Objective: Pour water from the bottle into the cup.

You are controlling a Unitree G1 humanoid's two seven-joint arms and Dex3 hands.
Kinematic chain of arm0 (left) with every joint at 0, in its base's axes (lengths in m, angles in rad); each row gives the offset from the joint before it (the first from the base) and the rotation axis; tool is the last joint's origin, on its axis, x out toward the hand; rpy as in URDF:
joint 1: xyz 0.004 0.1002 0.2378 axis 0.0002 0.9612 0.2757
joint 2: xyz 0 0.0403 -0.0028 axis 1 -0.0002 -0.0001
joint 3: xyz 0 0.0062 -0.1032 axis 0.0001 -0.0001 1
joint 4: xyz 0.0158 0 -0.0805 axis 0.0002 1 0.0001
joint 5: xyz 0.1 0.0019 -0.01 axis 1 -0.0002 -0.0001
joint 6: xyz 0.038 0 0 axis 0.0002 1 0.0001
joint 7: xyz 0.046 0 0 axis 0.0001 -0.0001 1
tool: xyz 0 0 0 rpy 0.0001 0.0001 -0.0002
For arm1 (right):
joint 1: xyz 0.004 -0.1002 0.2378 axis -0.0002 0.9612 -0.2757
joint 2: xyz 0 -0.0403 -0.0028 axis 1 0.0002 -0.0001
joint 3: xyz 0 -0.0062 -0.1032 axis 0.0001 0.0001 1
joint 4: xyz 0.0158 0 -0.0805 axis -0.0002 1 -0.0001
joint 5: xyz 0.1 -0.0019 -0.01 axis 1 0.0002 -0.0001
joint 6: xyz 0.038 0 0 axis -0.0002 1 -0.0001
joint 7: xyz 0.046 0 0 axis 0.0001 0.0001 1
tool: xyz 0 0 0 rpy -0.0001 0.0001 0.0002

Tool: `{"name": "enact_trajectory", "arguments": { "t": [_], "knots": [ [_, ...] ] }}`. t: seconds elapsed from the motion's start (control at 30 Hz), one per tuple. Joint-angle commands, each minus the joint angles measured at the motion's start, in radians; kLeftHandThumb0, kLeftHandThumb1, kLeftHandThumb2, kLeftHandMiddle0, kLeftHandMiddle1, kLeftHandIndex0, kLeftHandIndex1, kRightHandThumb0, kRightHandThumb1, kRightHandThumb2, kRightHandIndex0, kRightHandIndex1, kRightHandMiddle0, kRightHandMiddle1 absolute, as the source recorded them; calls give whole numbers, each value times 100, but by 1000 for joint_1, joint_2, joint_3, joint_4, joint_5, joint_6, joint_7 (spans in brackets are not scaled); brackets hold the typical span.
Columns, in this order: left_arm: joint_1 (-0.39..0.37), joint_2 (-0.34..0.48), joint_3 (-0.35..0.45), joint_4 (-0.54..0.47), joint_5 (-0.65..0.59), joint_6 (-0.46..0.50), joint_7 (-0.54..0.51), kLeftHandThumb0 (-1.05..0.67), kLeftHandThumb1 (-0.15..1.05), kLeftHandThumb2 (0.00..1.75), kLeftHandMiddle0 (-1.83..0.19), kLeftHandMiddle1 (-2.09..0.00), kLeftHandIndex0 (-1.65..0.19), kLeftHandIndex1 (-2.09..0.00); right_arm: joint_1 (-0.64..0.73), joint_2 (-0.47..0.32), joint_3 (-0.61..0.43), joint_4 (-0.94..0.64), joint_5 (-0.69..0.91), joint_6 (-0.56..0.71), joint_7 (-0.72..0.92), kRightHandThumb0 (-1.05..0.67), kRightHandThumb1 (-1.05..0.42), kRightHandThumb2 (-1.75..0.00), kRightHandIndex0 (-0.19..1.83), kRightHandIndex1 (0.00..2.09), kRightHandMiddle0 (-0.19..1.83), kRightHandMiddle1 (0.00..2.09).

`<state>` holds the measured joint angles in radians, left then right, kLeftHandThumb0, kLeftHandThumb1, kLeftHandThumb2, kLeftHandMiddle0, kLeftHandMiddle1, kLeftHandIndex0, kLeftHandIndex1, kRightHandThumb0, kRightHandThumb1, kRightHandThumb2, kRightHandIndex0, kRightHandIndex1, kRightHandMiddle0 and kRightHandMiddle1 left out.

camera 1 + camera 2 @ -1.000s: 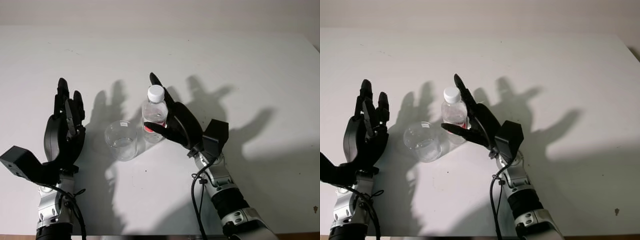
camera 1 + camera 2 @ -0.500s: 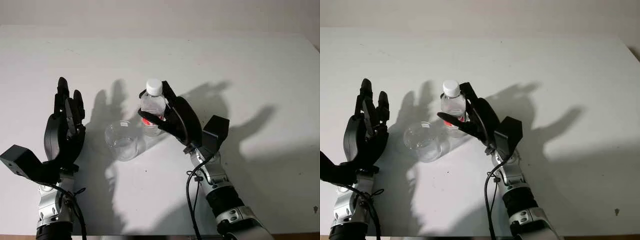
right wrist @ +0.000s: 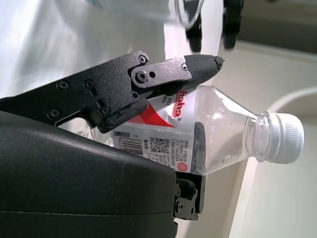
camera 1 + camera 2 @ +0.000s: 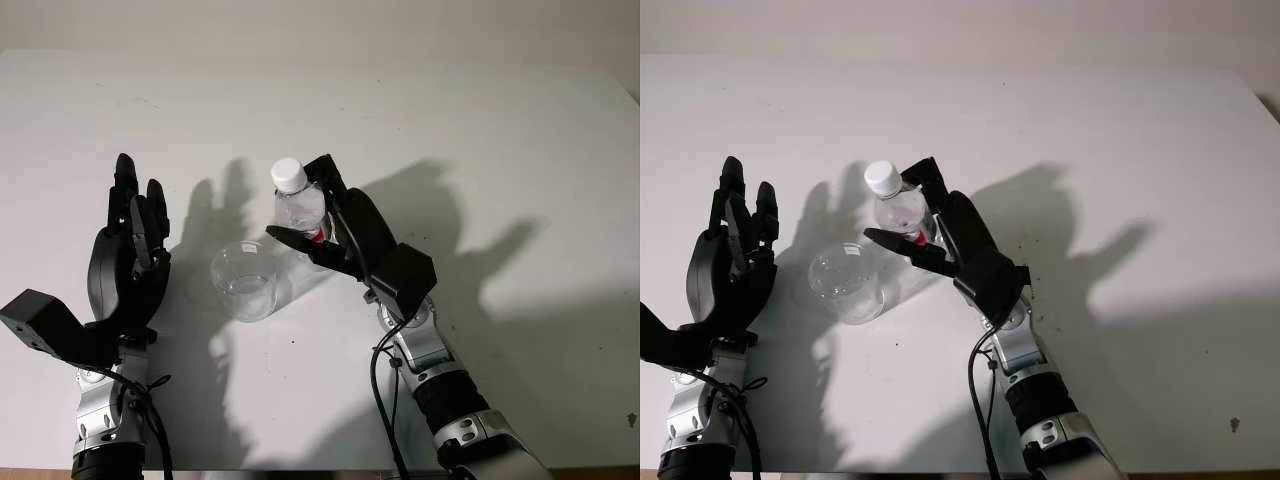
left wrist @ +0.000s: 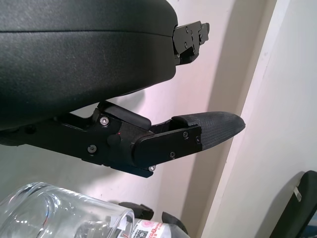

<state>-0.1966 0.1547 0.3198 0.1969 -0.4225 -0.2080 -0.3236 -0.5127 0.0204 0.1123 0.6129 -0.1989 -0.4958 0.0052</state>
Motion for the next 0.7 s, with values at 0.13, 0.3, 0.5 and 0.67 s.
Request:
{"name": "enact_trajectory", "arguments": {
  "t": [0.13, 0.3, 0.5, 0.67],
  "knots": [
    [9, 1, 5, 13, -5, 0, -11, -71, 105, 62, 19, 0, 19, 0, -38, -16, -47, 26, 15, 10, -86, -42, -105, -62, 183, 209, 183, 209],
    [6, 1, 4, 15, 0, 0, -12, -71, 105, 62, 19, 0, 19, 0, -116, -52, -81, 28, 30, 19, -102, -39, -105, -62, 183, 209, 182, 209],
    [0, -4, -1, 18, 8, -2, -3, -71, 105, 62, 19, 0, 19, 0, -251, -144, -65, 106, -60, -55, -156, -35, -105, -53, 161, 209, 125, 209],
    [-5, -6, -5, 27, 10, -9, -9, -71, 105, 63, 19, 0, 19, 0, -365, -212, -6, 225, -147, -170, -154, -34, -105, -45, 143, 209, 109, 209]
  ]
}}
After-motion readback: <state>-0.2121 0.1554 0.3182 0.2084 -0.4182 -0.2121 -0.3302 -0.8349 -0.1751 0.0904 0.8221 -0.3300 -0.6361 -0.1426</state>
